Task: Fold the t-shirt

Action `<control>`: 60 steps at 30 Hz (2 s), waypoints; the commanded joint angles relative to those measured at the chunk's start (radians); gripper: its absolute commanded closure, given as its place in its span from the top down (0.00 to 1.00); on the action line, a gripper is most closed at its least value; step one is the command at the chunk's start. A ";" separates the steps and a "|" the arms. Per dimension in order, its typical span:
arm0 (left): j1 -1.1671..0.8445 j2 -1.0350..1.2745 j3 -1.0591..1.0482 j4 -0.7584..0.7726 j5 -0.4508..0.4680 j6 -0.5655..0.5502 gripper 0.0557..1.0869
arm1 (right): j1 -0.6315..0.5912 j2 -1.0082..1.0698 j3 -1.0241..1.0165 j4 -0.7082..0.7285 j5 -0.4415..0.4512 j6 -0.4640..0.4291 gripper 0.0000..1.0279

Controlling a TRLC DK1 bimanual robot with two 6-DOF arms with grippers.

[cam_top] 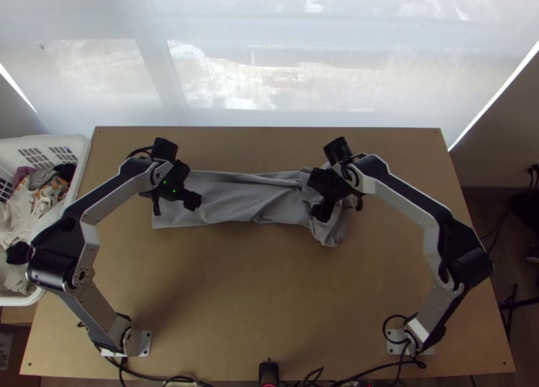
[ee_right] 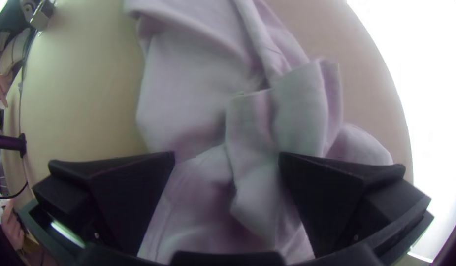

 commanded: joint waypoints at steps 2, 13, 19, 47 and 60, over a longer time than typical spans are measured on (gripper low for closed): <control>0.011 0.031 -0.016 0.011 0.001 0.017 0.92 | -0.131 0.038 0.074 0.009 0.012 -0.030 0.96; 0.009 0.037 -0.016 0.014 0.001 0.021 0.92 | -0.251 0.093 0.161 0.009 0.023 -0.050 0.96; 0.012 0.028 -0.019 0.014 0.001 0.023 0.92 | -0.232 -0.002 0.166 0.004 0.022 -0.020 0.96; 0.092 0.014 -0.074 0.014 0.001 0.089 0.92 | -0.234 0.115 0.137 0.050 0.046 -0.016 0.96; 0.120 0.022 -0.109 0.039 -0.001 0.115 0.92 | -0.309 0.129 0.183 0.059 0.071 0.033 0.96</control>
